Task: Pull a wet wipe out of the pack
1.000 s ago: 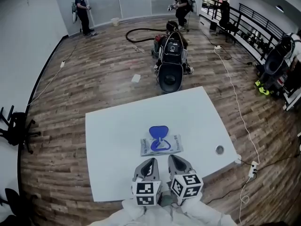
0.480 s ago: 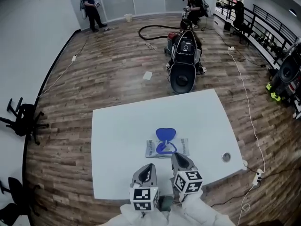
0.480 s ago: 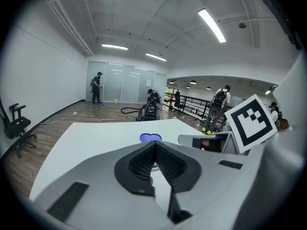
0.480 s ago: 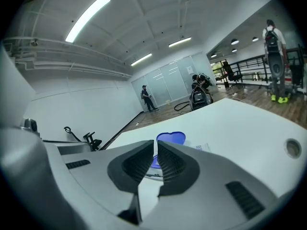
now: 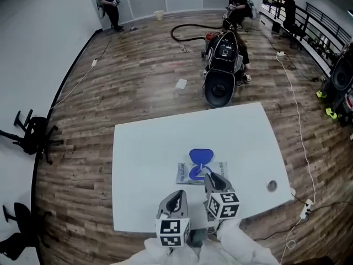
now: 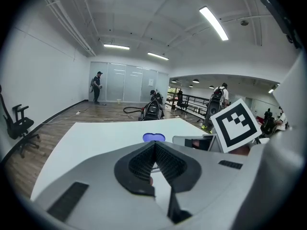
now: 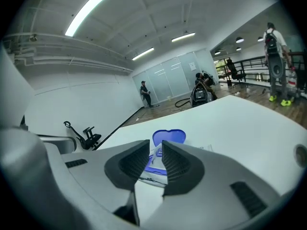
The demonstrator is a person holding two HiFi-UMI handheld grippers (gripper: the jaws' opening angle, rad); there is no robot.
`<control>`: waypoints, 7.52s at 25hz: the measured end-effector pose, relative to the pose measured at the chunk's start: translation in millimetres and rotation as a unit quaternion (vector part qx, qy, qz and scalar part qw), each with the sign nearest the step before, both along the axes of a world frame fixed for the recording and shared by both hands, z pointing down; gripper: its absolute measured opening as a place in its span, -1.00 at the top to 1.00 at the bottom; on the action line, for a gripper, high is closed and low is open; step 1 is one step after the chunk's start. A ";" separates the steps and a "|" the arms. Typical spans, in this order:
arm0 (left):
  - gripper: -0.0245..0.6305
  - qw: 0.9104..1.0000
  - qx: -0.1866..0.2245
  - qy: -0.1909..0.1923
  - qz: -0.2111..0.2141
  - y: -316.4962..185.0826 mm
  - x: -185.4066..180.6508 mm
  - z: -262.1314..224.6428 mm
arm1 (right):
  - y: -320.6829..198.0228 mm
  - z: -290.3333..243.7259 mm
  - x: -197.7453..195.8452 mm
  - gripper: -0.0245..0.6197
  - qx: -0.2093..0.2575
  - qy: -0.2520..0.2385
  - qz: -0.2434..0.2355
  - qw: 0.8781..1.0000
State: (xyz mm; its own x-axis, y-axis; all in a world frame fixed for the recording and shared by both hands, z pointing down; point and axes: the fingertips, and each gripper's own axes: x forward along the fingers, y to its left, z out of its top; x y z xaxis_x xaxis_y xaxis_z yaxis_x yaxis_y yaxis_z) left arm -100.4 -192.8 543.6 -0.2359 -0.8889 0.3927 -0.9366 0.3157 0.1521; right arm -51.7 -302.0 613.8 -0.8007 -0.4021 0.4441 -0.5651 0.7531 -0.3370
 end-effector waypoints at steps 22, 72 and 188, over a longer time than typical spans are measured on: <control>0.93 0.999 -0.001 -0.008 -0.033 -0.9 -21.2 4.5 | -16.7 53.6 -19.6 0.67 -0.022 0.069 -0.015 0.997; 0.93 0.999 -0.007 -0.003 -0.053 12.3 -38.0 6.1 | -18.5 75.5 -29.3 0.88 -0.054 0.137 -0.014 0.989; 0.93 0.996 0.069 -0.011 0.056 -9.0 40.0 -45.1 | 37.4 -85.3 82.2 0.89 0.004 -0.038 0.080 0.996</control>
State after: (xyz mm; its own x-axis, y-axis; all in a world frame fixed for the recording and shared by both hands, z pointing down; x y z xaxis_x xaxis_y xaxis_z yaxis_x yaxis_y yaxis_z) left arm -60.4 -201.8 498.4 -0.1384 -0.9555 0.2607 -0.9685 0.1856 0.1662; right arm 30.5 -264.6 528.5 -0.7574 -0.5306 0.3806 -0.6510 0.6582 -0.3780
